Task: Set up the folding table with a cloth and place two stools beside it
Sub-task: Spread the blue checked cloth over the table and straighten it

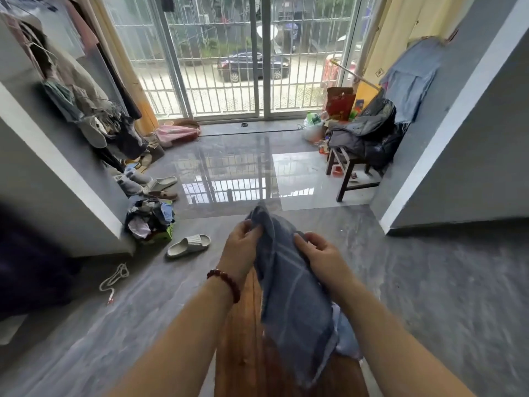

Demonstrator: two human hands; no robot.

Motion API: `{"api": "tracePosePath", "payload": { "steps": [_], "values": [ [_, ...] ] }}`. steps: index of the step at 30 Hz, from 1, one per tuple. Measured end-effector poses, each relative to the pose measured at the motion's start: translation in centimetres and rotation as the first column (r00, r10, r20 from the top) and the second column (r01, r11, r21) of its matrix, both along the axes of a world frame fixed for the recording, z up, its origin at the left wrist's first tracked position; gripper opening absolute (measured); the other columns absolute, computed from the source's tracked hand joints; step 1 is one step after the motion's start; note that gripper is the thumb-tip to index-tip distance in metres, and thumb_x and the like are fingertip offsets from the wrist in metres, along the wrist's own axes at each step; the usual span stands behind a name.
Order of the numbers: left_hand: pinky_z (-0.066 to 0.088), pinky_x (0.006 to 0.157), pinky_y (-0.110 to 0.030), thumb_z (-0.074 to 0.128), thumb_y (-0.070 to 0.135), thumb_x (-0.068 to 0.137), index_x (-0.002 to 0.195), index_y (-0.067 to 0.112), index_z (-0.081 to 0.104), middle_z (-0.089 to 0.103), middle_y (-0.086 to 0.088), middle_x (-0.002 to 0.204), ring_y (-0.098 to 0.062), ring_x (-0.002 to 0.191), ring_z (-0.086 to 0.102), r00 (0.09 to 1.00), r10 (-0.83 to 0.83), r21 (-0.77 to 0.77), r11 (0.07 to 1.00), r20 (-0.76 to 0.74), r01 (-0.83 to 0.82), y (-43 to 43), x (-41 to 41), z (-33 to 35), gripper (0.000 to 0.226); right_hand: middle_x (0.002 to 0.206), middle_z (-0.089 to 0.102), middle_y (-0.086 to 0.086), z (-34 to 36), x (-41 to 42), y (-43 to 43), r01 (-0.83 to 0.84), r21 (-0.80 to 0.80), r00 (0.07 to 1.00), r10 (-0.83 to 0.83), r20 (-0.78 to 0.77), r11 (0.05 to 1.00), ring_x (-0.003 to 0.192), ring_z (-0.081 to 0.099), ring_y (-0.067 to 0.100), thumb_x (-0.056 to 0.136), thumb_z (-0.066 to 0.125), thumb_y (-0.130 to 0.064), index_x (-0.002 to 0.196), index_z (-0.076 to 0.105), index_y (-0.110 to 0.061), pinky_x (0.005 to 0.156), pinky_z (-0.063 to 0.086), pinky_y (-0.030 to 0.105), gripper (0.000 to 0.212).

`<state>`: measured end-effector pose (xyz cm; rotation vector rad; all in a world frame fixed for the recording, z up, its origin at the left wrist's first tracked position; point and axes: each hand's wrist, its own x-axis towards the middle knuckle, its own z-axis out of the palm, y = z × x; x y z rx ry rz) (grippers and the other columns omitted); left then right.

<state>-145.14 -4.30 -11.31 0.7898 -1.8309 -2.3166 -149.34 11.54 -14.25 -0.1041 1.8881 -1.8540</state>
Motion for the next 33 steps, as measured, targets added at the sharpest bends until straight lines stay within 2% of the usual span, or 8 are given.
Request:
{"api": "tracePosePath", "payload": {
  "steps": [8,11,15,17,20,25,30,33],
  "values": [
    [0.048,0.094,-0.020,0.071,0.034,0.079,0.135,0.031,0.040,0.050,0.019,0.120,0.006,0.108,0.052,0.939,-0.342,-0.316,0.894,-0.023,0.318,0.2,2.0,0.6,0.064,0.090,0.072,-0.003,0.6,-1.1,-2.3,0.174,-0.070,0.985,-0.172,0.027,0.982,0.091,0.068,0.026,0.062,0.063,-0.070,0.090,0.067,-0.035,0.081,0.056,0.046,0.045],
    [0.040,0.103,-0.021,0.072,0.057,0.061,0.137,0.036,0.034,0.039,0.016,0.131,0.000,0.122,0.043,0.930,-0.367,-0.406,0.852,-0.014,0.330,0.3,2.7,0.8,0.088,0.081,0.073,-0.004,0.8,-1.4,-2.6,0.242,-0.109,0.970,-0.240,0.025,0.964,0.079,0.070,0.020,0.069,0.065,-0.064,0.086,0.067,-0.033,0.073,0.058,0.041,0.035],
    [0.023,0.091,0.003,0.083,0.058,0.046,0.142,0.047,0.014,0.008,0.016,0.146,0.008,0.122,0.021,0.877,-0.467,-0.537,0.715,0.111,0.449,-0.1,3.4,0.4,0.118,0.069,0.070,-0.009,1.8,-1.6,-3.1,0.329,-0.213,0.944,-0.325,0.055,0.920,0.062,0.067,0.005,0.085,0.064,-0.042,0.072,0.068,-0.032,0.060,0.055,0.025,0.018],
    [0.024,0.094,-0.003,0.087,0.039,0.055,0.140,0.052,0.010,0.011,0.013,0.144,0.002,0.121,0.025,0.860,-0.486,-0.616,0.632,0.159,0.471,-0.2,3.4,-0.1,0.115,0.068,0.071,-0.009,2.5,-1.3,-3.3,0.328,-0.257,0.944,-0.322,0.067,0.909,0.063,0.067,0.004,0.088,0.063,-0.035,0.070,0.069,-0.030,0.058,0.054,0.022,0.019],
    [0.033,0.084,0.001,0.065,0.008,0.076,0.135,0.050,0.024,0.035,0.007,0.131,-0.013,0.116,0.044,0.925,-0.375,-0.669,0.674,0.058,0.315,-0.1,3.0,-0.8,0.084,0.071,0.072,-0.006,3.1,-0.6,-3.4,0.272,-0.269,0.962,-0.261,0.079,0.924,0.065,0.068,0.007,0.091,0.060,-0.028,0.080,0.066,-0.021,0.057,0.054,0.022,0.014],
    [0.046,0.086,-0.029,0.047,0.006,0.081,0.120,0.033,0.053,0.063,-0.001,0.113,-0.020,0.099,0.058,0.984,-0.157,-0.625,0.760,0.090,0.178,-0.5,1.7,-1.0,0.047,0.106,0.071,0.008,3.7,0.9,-2.3,-0.009,-0.281,0.994,0.039,0.101,0.960,0.095,0.068,0.020,0.078,0.070,-0.038,0.108,0.064,-0.012,0.076,0.056,0.029,0.040],
    [0.046,0.066,-0.017,0.049,0.000,0.081,0.092,0.037,0.059,0.064,-0.001,0.099,-0.006,0.079,0.057,0.996,-0.072,-0.525,0.846,0.058,0.092,-0.6,1.4,-1.2,0.039,0.110,0.064,-0.009,3.1,2.3,-1.0,-0.280,0.136,0.954,0.291,-0.068,0.950,0.102,0.063,0.012,0.050,0.089,-0.028,0.120,0.050,-0.033,0.087,0.055,0.032,0.080],
    [0.053,0.068,-0.019,0.050,0.000,0.081,0.084,0.040,0.062,0.066,0.001,0.100,-0.009,0.084,0.060,0.994,-0.097,-0.432,0.895,0.058,0.112,-0.5,1.8,-1.5,0.042,0.106,0.064,-0.010,2.4,2.3,-0.7,-0.162,0.247,0.953,0.216,-0.212,0.955,0.099,0.061,0.013,0.070,0.073,-0.016,0.121,0.052,-0.031,0.086,0.054,0.030,0.058]
  ]
}}
